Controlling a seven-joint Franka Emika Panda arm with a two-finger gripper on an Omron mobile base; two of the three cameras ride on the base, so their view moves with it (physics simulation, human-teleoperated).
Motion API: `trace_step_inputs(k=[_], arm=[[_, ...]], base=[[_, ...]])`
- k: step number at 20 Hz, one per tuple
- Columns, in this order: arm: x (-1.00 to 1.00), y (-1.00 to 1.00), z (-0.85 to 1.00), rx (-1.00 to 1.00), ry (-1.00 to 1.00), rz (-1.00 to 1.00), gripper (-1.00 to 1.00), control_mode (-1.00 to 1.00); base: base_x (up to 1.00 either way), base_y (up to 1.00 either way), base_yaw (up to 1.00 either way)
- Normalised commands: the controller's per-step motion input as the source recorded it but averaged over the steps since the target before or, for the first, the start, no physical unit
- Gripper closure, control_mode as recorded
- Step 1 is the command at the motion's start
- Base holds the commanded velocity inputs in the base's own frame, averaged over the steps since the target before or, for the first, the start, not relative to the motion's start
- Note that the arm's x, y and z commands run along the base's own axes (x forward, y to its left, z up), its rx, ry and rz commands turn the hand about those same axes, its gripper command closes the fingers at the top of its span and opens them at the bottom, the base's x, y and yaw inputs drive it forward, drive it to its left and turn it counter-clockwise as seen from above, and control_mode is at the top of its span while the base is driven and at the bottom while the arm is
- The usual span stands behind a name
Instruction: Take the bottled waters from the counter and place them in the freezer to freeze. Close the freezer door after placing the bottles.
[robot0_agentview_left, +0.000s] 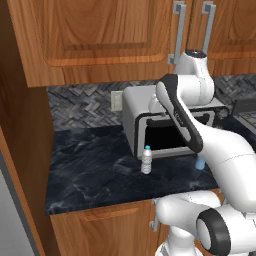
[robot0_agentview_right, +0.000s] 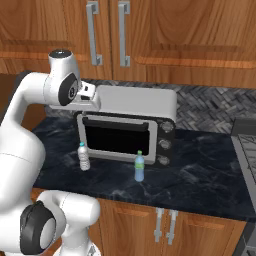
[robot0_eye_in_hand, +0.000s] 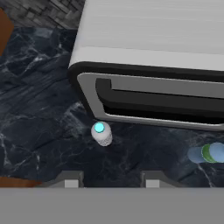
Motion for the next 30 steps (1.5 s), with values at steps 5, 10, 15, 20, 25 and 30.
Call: trace_step_inputs(k=[5,10,15,20,25,30], arm=[[0.00,-0.22,0.00,0.00,0.00,0.00,-1.00,-1.00],[0.01,-0.36,0.00,0.04,0.00,0.01,-1.00,-1.00],[-0.32,-0.59,-0.02,0.15,-0.12,0.00,-1.00,-1.00],[-0.52,-0.57,0.00,0.06,-0.19,0.00,-1.00,-1.00],[-0.53,-0.53,0.00,0.02,-0.18,0.00,-1.00,-1.00],[-0.32,-0.55,-0.13,0.04,-0.19,0.00,-1.00,-1.00]], base=[[0.00,0.00,0.00],[0.00,0.00,0.00],[0.00,0.00,0.00],[0.00,0.00,0.00],[0.00,0.00,0.00],[0.00,0.00,0.00]])
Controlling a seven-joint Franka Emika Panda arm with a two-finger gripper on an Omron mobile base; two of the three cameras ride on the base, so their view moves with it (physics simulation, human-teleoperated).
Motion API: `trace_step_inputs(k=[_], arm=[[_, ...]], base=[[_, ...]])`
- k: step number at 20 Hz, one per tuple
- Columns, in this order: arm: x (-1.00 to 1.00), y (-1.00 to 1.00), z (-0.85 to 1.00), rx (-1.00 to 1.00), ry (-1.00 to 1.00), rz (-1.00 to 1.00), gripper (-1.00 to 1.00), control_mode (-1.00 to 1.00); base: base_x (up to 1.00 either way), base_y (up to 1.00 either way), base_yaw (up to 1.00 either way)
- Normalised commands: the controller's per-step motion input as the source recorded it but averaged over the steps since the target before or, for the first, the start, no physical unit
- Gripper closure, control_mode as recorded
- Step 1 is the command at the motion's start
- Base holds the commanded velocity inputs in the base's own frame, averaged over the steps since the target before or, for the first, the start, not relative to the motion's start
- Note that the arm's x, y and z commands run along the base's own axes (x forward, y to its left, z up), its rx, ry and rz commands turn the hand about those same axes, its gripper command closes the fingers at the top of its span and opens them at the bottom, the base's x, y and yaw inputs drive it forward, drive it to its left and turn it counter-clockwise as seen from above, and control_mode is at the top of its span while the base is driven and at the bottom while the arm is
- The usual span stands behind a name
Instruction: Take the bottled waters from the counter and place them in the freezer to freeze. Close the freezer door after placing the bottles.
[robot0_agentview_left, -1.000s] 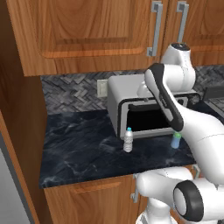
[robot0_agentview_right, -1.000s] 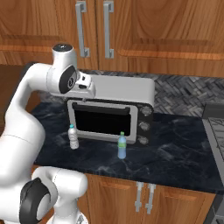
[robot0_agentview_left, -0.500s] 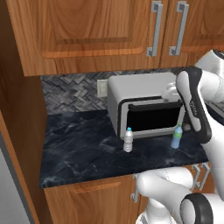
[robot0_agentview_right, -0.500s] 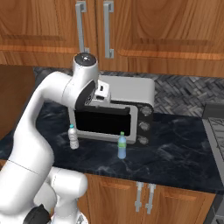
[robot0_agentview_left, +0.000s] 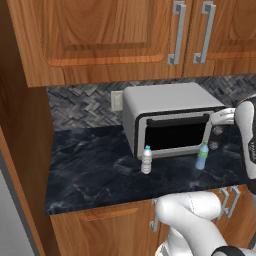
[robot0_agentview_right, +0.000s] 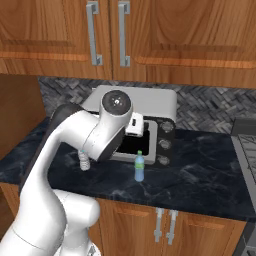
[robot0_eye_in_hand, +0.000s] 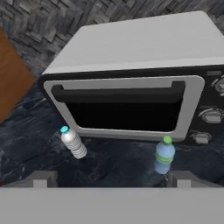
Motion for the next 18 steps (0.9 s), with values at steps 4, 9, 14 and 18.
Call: trace_step_inputs(k=[4,9,14,18], arm=[[-0.22,-0.49,-0.17,0.05,-0.23,0.00,-1.00,-1.00],[-0.22,-0.08,-0.05,0.02,-0.13,0.02,-1.00,-1.00],[-0.34,-0.23,-0.38,0.02,-0.07,0.01,-1.00,-1.00],[-0.47,-0.50,-0.54,0.00,-0.17,0.02,-1.00,-1.00]], base=[[0.00,0.00,0.00],[0.00,0.00,0.00],[0.00,0.00,0.00],[0.00,0.00,0.00]])
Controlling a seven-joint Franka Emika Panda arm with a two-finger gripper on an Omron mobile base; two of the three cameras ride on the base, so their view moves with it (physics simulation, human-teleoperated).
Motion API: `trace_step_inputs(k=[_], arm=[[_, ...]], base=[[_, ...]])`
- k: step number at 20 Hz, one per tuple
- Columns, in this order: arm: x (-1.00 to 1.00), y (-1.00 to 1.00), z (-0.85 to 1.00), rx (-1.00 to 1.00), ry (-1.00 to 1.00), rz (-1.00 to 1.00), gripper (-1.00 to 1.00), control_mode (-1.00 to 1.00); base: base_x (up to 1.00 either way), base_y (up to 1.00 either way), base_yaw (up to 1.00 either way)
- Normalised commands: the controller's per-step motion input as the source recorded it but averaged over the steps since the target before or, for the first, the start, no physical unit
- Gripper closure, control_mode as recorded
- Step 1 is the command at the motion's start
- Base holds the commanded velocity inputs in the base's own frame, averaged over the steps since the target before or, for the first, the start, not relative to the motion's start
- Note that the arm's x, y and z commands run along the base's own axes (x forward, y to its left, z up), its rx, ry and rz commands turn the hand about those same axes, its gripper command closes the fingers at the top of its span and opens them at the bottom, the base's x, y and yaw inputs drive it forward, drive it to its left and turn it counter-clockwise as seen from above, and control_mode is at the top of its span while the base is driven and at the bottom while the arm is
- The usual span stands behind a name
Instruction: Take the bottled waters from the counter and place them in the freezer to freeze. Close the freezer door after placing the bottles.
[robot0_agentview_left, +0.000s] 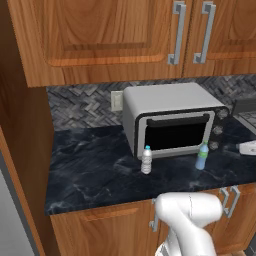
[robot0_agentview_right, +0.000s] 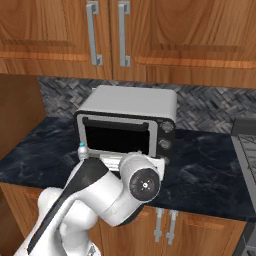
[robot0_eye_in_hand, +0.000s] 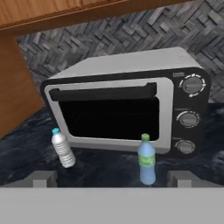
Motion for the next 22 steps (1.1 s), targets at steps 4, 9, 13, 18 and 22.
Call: trace_step_inputs(k=[4,9,13,18,22], arm=[[-0.41,-0.28,-0.70,0.00,-0.10,0.04,-1.00,-1.00],[-0.05,-0.07,-0.82,0.00,0.00,0.11,-1.00,-1.00],[0.11,0.04,-0.26,0.00,0.02,0.11,-1.00,-1.00],[0.24,0.04,-0.17,0.00,-0.05,0.15,-1.00,-1.00],[0.48,0.01,-0.26,0.00,-0.09,0.06,-1.00,-1.00]], base=[[0.00,0.00,0.00],[0.00,0.00,0.00],[0.00,0.00,0.00],[0.00,0.00,0.00],[0.00,0.00,0.00]])
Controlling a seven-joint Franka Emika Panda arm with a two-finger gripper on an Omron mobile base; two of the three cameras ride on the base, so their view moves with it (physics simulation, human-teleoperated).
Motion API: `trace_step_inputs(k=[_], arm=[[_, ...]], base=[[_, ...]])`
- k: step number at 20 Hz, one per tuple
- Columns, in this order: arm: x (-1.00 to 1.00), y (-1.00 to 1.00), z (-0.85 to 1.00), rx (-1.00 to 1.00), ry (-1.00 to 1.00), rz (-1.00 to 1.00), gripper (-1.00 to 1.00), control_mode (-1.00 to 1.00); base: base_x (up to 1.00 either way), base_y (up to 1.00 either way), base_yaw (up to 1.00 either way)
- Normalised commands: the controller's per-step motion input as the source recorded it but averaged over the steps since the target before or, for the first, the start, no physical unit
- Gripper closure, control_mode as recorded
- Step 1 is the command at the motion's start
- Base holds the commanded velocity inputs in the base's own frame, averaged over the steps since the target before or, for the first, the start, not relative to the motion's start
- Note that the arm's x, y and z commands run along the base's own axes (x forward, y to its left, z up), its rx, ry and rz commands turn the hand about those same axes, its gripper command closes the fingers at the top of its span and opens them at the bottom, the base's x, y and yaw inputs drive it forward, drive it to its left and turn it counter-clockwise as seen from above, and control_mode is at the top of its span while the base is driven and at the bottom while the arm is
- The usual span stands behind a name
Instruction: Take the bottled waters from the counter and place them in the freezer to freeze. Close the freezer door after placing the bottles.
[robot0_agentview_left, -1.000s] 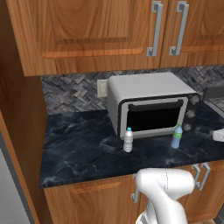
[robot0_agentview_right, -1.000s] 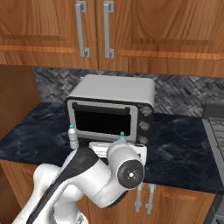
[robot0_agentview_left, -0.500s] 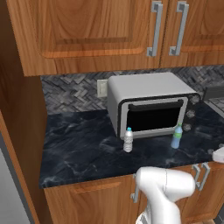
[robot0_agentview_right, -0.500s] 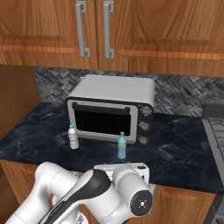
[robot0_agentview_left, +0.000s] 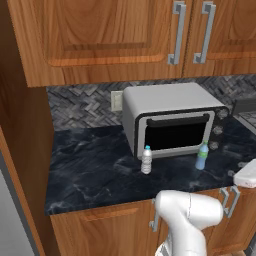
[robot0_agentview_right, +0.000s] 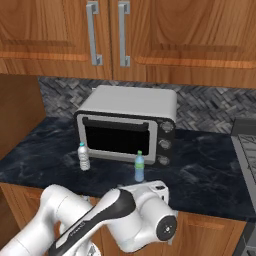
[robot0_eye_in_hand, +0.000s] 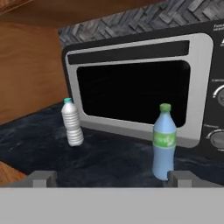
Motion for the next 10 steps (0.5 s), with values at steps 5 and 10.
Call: trace_step_inputs(k=[5,10], arm=[[0.56,0.00,-0.46,0.00,-0.03,0.00,-1.00,-1.00],[0.36,0.00,-0.33,0.00,-0.03,0.00,-1.00,-1.00]], base=[[0.00,0.00,0.00],[0.00,0.00,0.00]])
